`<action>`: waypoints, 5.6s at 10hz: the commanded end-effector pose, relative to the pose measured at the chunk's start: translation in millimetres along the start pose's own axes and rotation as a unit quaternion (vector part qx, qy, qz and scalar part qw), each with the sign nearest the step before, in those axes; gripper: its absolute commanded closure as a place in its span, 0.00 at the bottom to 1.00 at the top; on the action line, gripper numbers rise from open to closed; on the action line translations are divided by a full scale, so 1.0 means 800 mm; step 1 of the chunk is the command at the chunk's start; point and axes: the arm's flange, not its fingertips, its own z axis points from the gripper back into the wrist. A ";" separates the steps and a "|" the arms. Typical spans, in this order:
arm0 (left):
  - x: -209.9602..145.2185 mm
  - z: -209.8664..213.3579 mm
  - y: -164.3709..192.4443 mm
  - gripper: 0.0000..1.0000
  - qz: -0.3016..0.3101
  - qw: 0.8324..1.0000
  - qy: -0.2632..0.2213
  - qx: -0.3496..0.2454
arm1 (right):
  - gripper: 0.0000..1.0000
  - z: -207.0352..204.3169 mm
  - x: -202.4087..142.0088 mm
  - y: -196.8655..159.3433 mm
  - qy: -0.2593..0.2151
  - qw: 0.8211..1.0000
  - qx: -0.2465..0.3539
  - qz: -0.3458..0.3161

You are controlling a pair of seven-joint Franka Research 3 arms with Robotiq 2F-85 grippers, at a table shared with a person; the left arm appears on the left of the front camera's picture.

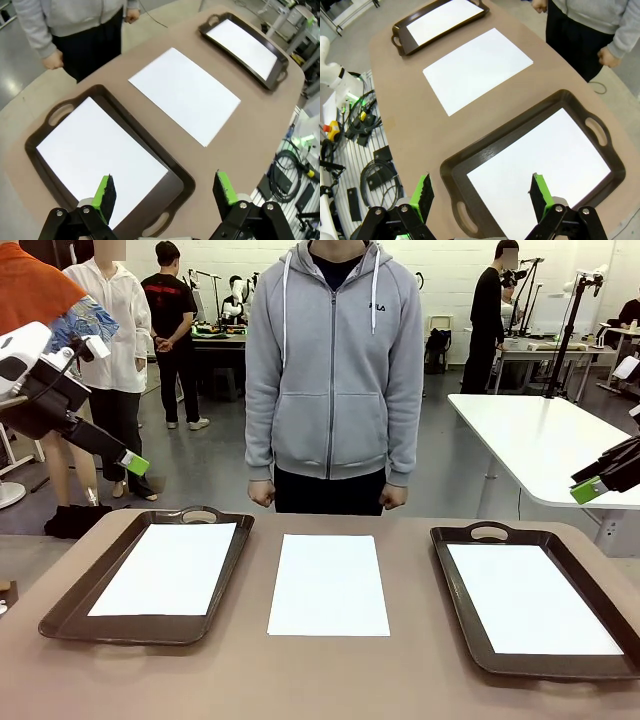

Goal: Sort the A4 documents.
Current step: Receive the A4 Paper.

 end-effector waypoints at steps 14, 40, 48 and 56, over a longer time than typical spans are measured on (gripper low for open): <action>-0.004 0.000 -0.010 0.00 -0.023 0.998 -0.003 -0.050 | 0.00 -0.001 0.000 0.000 0.001 1.000 0.002 0.000; -0.004 0.000 -0.010 0.00 -0.023 0.998 -0.003 -0.050 | 0.00 -0.001 0.000 0.000 0.001 1.000 0.002 0.000; -0.004 0.000 -0.010 0.00 -0.023 0.998 -0.003 -0.050 | 0.00 -0.001 0.000 0.000 0.001 1.000 0.002 0.000; -0.004 0.000 -0.010 0.00 -0.023 0.998 -0.003 -0.050 | 0.00 -0.001 0.000 0.000 0.001 1.000 0.002 0.000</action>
